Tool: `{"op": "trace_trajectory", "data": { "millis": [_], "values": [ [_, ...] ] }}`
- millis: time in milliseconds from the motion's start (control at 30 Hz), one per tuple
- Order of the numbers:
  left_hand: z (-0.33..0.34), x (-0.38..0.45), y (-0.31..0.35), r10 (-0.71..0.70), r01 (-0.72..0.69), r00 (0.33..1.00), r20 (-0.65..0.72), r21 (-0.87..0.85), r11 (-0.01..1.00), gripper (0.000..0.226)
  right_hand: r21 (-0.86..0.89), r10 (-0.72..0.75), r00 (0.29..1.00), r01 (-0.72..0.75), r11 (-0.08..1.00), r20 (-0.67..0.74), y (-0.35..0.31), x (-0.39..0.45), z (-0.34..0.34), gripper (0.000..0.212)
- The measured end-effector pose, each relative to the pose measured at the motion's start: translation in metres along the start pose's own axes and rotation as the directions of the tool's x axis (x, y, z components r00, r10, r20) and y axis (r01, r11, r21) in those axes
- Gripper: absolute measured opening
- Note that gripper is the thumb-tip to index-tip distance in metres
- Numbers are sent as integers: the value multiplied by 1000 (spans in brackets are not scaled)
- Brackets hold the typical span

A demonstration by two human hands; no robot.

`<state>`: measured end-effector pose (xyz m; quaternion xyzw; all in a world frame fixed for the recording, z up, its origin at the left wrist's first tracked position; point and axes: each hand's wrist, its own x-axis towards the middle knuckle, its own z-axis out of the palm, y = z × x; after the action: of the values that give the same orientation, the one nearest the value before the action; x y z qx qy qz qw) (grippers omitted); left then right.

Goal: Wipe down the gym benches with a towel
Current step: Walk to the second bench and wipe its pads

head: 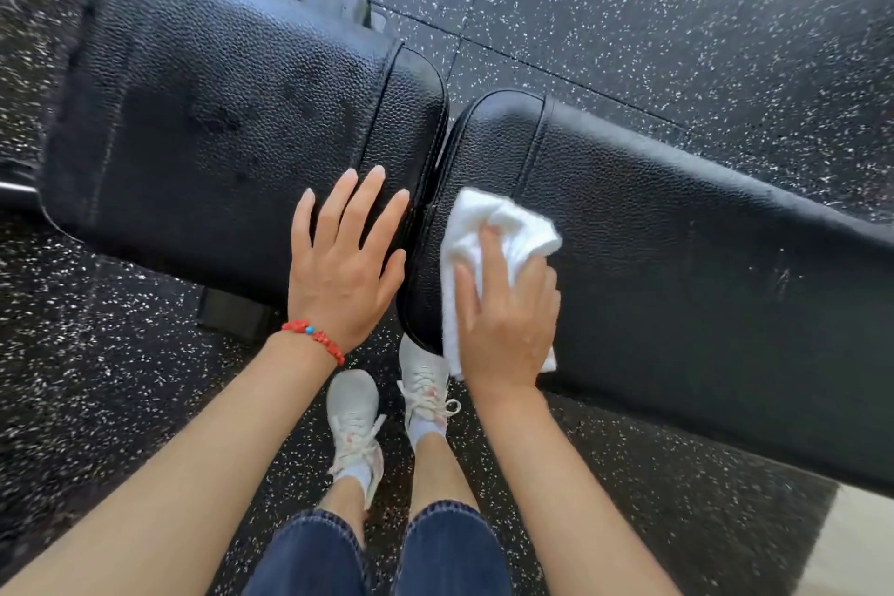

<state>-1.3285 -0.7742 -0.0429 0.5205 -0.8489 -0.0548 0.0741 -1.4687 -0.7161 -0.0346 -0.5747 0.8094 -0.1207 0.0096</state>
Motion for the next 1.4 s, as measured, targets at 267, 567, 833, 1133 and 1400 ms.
{"op": "trace_trajectory", "data": {
  "millis": [267, 567, 833, 1133, 1400],
  "values": [
    [-20, -10, -25, -119, 115, 992, -47, -78, 990, 46, -16, 7, 999, -8, 1000, -35, -16, 56, 8, 31],
    [-41, -19, -98, -285, 279, 952, -115, -65, 958, 48, 266, 135, 990, -118, 957, -45, -72, 79, 5, 34],
    [-32, -31, -148, -350, 348, 936, -38, -35, 937, 50, 1, 30, 996, -30, 1000, -85, -125, 43, 31, 31],
    [-17, -34, -153, -331, 330, 940, -80, -25, 944, 50, -49, -81, 994, 78, 996, -78, -130, 70, 34, 30],
    [-20, -34, -156, -324, 318, 940, -105, -71, 945, 49, -118, -52, 992, 38, 992, -118, -155, 89, 44, 31]
  ]
}}
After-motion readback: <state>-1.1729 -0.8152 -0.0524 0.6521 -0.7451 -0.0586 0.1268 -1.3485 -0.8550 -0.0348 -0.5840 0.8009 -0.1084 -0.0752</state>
